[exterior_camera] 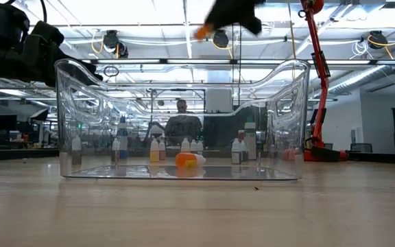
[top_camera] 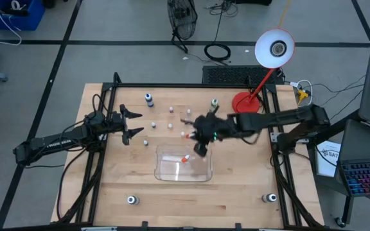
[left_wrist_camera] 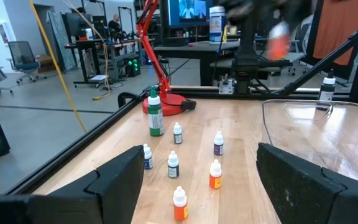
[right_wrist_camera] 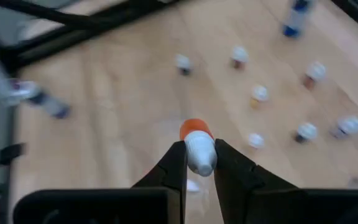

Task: Pick & Place food coloring
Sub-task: Put the small orange food coloring bottle into the transparent bin

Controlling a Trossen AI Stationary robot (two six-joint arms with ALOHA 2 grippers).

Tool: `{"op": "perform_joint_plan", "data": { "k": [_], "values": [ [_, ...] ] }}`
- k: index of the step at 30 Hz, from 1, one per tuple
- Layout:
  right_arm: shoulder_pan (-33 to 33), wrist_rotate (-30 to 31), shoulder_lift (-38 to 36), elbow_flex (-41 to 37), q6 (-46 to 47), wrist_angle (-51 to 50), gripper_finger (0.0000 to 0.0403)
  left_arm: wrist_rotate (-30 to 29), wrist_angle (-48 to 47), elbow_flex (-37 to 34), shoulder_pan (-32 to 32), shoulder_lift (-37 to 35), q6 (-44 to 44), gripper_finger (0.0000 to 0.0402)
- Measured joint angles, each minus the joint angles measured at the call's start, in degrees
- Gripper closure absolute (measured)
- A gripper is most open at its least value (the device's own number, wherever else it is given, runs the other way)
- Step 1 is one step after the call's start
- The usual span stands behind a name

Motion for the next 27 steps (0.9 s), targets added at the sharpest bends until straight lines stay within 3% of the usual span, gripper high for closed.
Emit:
{"op": "perform_joint_plan", "data": {
  "k": [5, 10, 15, 22, 27],
  "values": [
    [6.73, 4.58, 5.67, 11.70, -2.84, -5.42, 0.0360, 0.00, 0.00, 0.00, 0.00, 0.02, 0.00, 0.0096],
    [9.78, 6.37, 16.98, 30.38, -4.63, -18.51, 0.0360, 0.00, -0.04, 0.00, 0.00, 0.02, 0.00, 0.0096],
    [9.44, 0.97, 28.51, 45.27, -4.73, -30.34, 0.0360, 0.00, 0.00, 0.00, 0.00, 0.00, 0.00, 0.0096],
    [8.87, -3.64, 37.29, 44.60, -2.29, -37.93, 0.0360, 0.00, 0.00, 0.00, 0.00, 0.01, 0.00, 0.0096],
    [8.75, -3.76, 41.19, 40.59, -2.32, -38.69, 0.0360, 0.00, -0.02, 0.00, 0.00, 0.02, 0.00, 0.0096]
  ]
}}
